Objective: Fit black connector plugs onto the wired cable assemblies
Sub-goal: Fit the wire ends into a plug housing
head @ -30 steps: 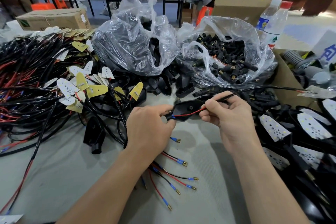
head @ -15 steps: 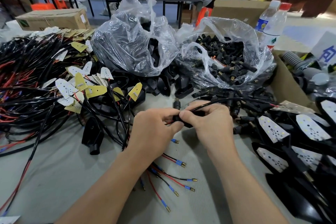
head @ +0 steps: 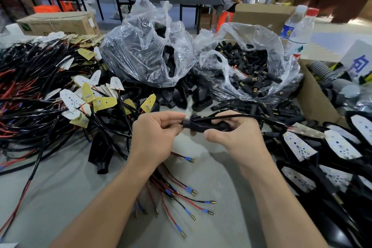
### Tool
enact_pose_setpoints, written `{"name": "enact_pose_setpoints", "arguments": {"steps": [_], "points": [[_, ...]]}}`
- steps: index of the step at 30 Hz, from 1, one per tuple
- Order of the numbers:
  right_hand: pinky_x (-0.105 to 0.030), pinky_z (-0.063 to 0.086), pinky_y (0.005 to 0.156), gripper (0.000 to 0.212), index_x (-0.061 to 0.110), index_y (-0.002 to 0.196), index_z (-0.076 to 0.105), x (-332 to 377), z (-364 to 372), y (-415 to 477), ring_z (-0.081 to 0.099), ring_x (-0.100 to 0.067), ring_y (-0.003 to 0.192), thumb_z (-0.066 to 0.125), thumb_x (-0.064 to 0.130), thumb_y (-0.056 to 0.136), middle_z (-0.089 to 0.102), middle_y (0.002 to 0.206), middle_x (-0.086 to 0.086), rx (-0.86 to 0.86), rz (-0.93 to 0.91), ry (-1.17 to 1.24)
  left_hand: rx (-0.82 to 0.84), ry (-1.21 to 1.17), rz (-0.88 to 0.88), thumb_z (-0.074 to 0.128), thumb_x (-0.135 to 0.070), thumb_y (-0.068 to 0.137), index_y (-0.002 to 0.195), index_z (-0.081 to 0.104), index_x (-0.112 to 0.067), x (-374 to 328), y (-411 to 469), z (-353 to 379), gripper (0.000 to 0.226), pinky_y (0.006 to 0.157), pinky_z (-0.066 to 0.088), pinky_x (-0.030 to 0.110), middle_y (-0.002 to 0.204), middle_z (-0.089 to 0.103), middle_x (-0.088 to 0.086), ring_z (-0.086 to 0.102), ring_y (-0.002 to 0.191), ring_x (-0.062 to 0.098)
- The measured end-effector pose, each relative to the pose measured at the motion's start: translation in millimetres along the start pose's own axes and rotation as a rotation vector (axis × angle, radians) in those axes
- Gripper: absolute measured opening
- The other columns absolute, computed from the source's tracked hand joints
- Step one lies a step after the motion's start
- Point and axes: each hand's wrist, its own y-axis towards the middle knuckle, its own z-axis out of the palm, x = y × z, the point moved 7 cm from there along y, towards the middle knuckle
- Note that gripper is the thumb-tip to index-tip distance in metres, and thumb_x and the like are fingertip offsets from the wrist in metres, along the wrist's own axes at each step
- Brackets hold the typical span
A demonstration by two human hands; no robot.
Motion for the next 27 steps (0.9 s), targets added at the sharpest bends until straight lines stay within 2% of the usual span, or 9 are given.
{"name": "enact_pose_setpoints", "arguments": {"steps": [4, 8, 10, 12, 16, 18, 21, 24, 27], "points": [[-0.032, 0.056, 0.078, 0.040, 0.008, 0.098, 0.069, -10.5, 2.0, 0.2, 0.069, -0.022, 0.078, 0.081, -0.016, 0.068, 0.073, 0.073, -0.003, -0.005, 0.143, 0.298, -0.027, 0.017, 0.030, 0.081, 0.004, 0.078, 0.076, 0.081, -0.038, -7.1, 0.3, -8.2, 0.042, 0.069, 0.052, 0.007, 0.075, 0.077, -0.016, 0.074, 0.075, -0.002], [-0.038, 0.059, 0.079, 0.053, 0.012, 0.125, 0.061, -13.0, 17.6, -3.3, 0.072, -0.026, 0.083, 0.062, -0.020, 0.082, 0.074, 0.088, -0.008, 0.082, 0.285, 0.665, 0.004, -0.023, 0.029, 0.079, 0.008, 0.075, 0.076, 0.081, -0.037, -8.6, -2.1, -5.4, 0.046, 0.065, 0.054, 0.012, 0.072, 0.077, -0.012, 0.074, 0.070, 0.004], [-0.042, 0.063, 0.073, 0.045, 0.008, 0.124, 0.062, -13.4, 27.9, -6.1, 0.074, -0.030, 0.091, 0.062, -0.012, 0.085, 0.073, 0.102, -0.015, 0.131, 0.363, 0.793, 0.018, -0.002, 0.022, 0.080, 0.006, 0.074, 0.076, 0.081, -0.040, -8.2, -4.0, -3.1, 0.046, 0.066, 0.058, 0.021, 0.071, 0.077, -0.011, 0.074, 0.069, 0.008], [-0.044, 0.064, 0.074, 0.042, 0.007, 0.121, 0.064, -13.1, 33.7, -7.4, 0.074, -0.031, 0.095, 0.066, -0.004, 0.081, 0.073, 0.106, -0.015, 0.147, 0.389, 0.825, 0.029, -0.009, 0.001, 0.080, 0.006, 0.074, 0.075, 0.081, -0.039, -6.7, -4.1, -1.4, 0.045, 0.070, 0.060, 0.029, 0.070, 0.077, -0.008, 0.075, 0.070, 0.013], [-0.040, 0.064, 0.068, 0.038, 0.015, 0.124, 0.062, -13.3, 26.1, -3.1, 0.074, -0.028, 0.094, 0.058, -0.006, 0.093, 0.077, 0.100, -0.008, 0.054, 0.347, 0.818, 0.079, -0.081, -0.059, 0.076, 0.015, 0.069, 0.072, 0.081, -0.030, -6.6, -1.3, 2.0, 0.045, 0.068, 0.057, 0.020, 0.071, 0.077, -0.002, 0.077, 0.074, 0.013], [-0.040, 0.064, 0.070, 0.037, 0.017, 0.119, 0.061, -14.1, 25.2, -2.3, 0.072, -0.029, 0.099, 0.056, -0.008, 0.094, 0.076, 0.101, -0.007, 0.049, 0.332, 0.817, 0.107, -0.127, -0.097, 0.070, 0.020, 0.067, 0.070, 0.081, -0.022, -8.0, -1.7, 5.0, 0.044, 0.061, 0.056, 0.019, 0.069, 0.077, 0.005, 0.076, 0.068, 0.016], [-0.043, 0.064, 0.077, 0.035, 0.016, 0.115, 0.061, -14.8, 28.6, -2.5, 0.070, -0.033, 0.106, 0.055, -0.009, 0.091, 0.076, 0.106, -0.011, 0.094, 0.339, 0.862, 0.127, -0.294, -0.246, 0.063, 0.023, 0.061, 0.067, 0.079, -0.012, -2.6, -5.5, 8.0, 0.038, 0.046, 0.046, 0.020, 0.068, 0.074, 0.016, 0.063, 0.048, 0.016], [-0.048, 0.062, 0.085, 0.038, 0.010, 0.116, 0.064, -9.2, 34.7, -4.0, 0.071, -0.035, 0.102, 0.060, -0.001, 0.080, 0.073, 0.115, -0.018, 0.209, 0.345, 0.953, 0.210, -0.572, -0.465, 0.064, 0.010, 0.048, 0.065, 0.078, -0.013, 7.5, -13.6, 17.4, 0.033, 0.041, 0.032, 0.021, 0.065, 0.065, 0.014, 0.041, 0.042, 0.016], [-0.050, 0.061, 0.088, 0.046, 0.009, 0.123, 0.063, -6.6, 36.6, -4.5, 0.073, -0.036, 0.098, 0.060, 0.002, 0.077, 0.072, 0.116, -0.019, 0.260, 0.337, 0.996, 0.278, -0.612, -0.465, 0.064, 0.012, 0.050, 0.062, 0.076, -0.013, 4.2, -14.9, 20.8, 0.030, 0.041, 0.031, 0.021, 0.063, 0.064, 0.015, 0.038, 0.041, 0.016]]}}
